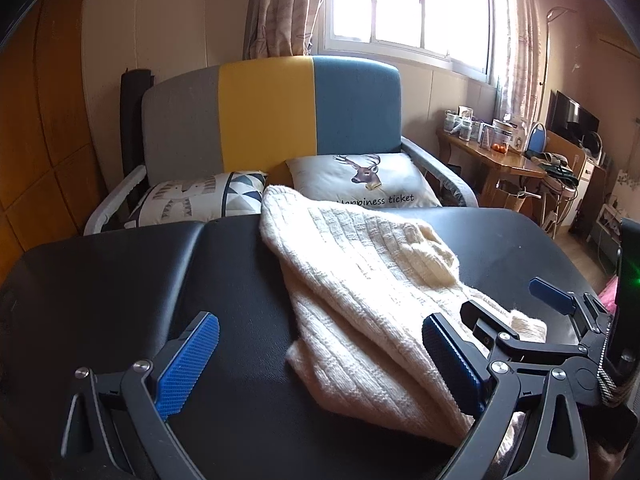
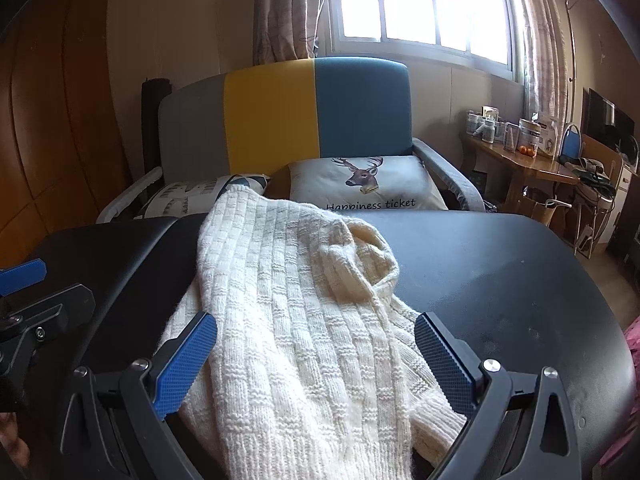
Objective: Fold clothes
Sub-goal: 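Move both grippers over the crumpled cream sweater toward its bunched sleeve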
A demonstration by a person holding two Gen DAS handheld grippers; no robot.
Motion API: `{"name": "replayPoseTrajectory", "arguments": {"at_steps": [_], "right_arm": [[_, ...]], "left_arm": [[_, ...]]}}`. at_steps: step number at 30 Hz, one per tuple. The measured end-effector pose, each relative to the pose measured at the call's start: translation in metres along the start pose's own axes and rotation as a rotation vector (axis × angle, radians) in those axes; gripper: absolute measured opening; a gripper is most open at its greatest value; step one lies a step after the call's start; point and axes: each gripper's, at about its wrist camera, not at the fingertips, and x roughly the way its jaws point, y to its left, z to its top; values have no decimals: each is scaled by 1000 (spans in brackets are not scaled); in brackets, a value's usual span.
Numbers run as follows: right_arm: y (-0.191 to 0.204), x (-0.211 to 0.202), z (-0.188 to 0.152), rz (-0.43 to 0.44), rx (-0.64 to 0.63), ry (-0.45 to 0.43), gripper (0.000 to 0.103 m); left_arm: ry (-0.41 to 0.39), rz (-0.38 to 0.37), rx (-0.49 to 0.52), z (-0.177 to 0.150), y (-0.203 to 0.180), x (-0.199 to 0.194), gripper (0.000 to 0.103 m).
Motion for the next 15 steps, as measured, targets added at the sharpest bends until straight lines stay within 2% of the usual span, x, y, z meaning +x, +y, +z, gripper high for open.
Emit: {"name": "replayPoseTrajectory", "arguments": {"at_steps": [2,7,10,12,15], "right_arm": [[0,2,-3,3,0,8,102],[0,7,-10,10,0,28,102],[-6,11,-13,76,33,73,102],[-22,13,-17,214,133,114,102],[-57,13,-27,399,318,118,102]], "left_arm": [[30,-26,-36,-2,4,5,103],[46,-35,-18,-8,-4,6,103],[95,-91,-37,-17,6,17,103],[129,-166,-55,-24,10,29,103],[169,-257,-102,-46,30,36,103]]}}
